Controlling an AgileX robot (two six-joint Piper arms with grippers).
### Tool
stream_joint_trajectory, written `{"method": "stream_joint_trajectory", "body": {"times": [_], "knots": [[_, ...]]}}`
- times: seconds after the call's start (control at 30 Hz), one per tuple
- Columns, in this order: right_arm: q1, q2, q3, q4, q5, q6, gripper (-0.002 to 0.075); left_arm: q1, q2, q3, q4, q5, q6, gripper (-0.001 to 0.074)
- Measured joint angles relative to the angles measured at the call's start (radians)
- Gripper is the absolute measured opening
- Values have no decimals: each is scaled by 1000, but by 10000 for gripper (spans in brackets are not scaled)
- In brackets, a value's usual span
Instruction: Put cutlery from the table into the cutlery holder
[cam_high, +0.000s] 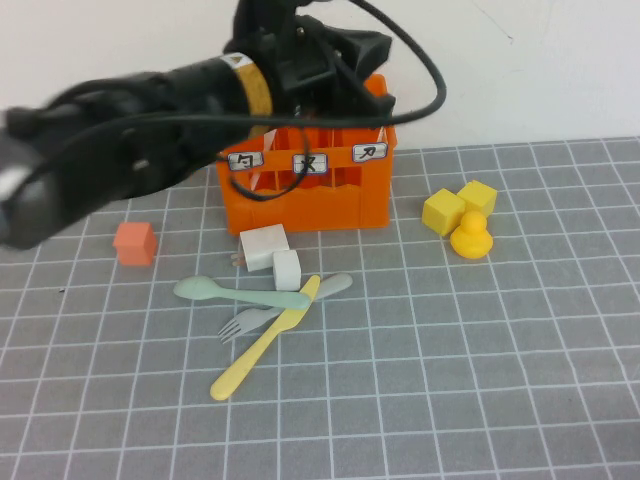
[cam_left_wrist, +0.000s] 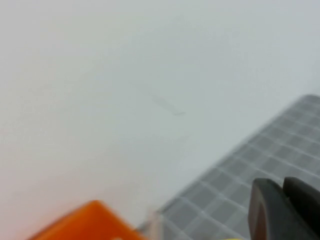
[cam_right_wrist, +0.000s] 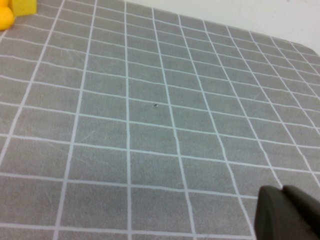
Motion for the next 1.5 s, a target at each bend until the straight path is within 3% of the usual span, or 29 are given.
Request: {"method": "stream_joint_trajectory", "body": {"times": [0.1,0.2,0.63,1.23,1.33,1.5], "knots": [[0,0,0,0,0,0,-3,7,-131,102,181,-99,-159,8],[0,0,0,0,0,0,-3,9,-267,218,239,-110,-207,5],[0,0,0,0,0,0,-3,11,-830,738,274,171,-218,0],[0,0,0,0,0,0,-3,11,-1542,1191,208,662,-392,0],[0,0,0,0,0,0,-3,11,-1634,1213,65,739,-275,0],[0,0,0,0,0,0,-3,13,-1727,1213,-227,824,167,0]]}}
